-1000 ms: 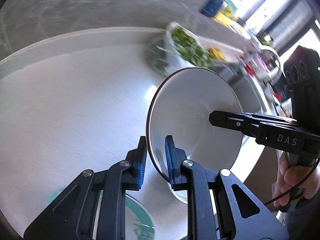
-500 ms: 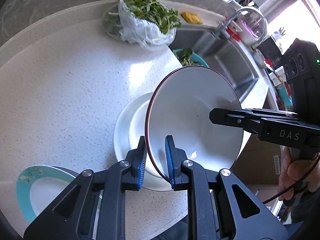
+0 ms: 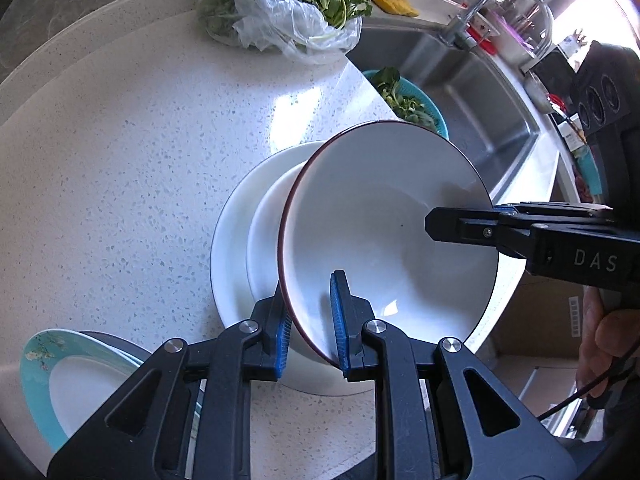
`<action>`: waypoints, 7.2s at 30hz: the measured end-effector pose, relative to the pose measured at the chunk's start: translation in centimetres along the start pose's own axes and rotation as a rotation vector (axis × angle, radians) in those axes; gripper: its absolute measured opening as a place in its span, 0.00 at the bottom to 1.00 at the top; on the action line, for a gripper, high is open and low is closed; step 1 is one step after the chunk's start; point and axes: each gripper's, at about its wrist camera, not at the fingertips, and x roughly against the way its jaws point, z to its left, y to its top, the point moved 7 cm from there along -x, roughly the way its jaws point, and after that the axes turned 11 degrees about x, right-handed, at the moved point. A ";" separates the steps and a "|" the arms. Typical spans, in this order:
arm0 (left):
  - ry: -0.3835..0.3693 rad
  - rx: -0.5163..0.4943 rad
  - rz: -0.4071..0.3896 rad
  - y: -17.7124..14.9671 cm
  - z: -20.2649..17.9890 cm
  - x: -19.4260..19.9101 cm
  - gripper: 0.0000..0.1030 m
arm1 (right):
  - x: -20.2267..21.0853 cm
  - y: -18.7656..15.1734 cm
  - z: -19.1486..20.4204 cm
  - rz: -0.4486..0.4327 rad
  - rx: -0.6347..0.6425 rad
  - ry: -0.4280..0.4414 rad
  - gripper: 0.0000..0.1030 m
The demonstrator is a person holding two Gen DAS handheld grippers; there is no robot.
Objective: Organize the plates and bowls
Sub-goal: 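Lower the red floral bowl into the white bowl stack with both tools, then open both tools and release the red-rimmed bowl onto the stack, then move both tools to the rim of the white plate under the bowls, then close both tools on the plate rim and lift the plate with bowls, then carry the plate with bowls over the teal floral plate stack and lower it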
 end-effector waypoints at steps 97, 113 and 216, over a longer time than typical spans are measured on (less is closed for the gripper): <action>0.178 0.685 -0.375 -13.0 -0.9 3.8 0.37 | -0.3 2.9 -4.7 0.110 0.635 0.178 0.29; 0.245 0.852 -0.399 -13.6 -1.1 -0.1 0.38 | -2.6 3.3 -2.2 0.173 0.787 0.191 0.26; 0.353 0.846 -0.488 -20.2 8.4 19.1 0.13 | -0.5 -2.2 21.6 0.104 1.003 0.313 0.19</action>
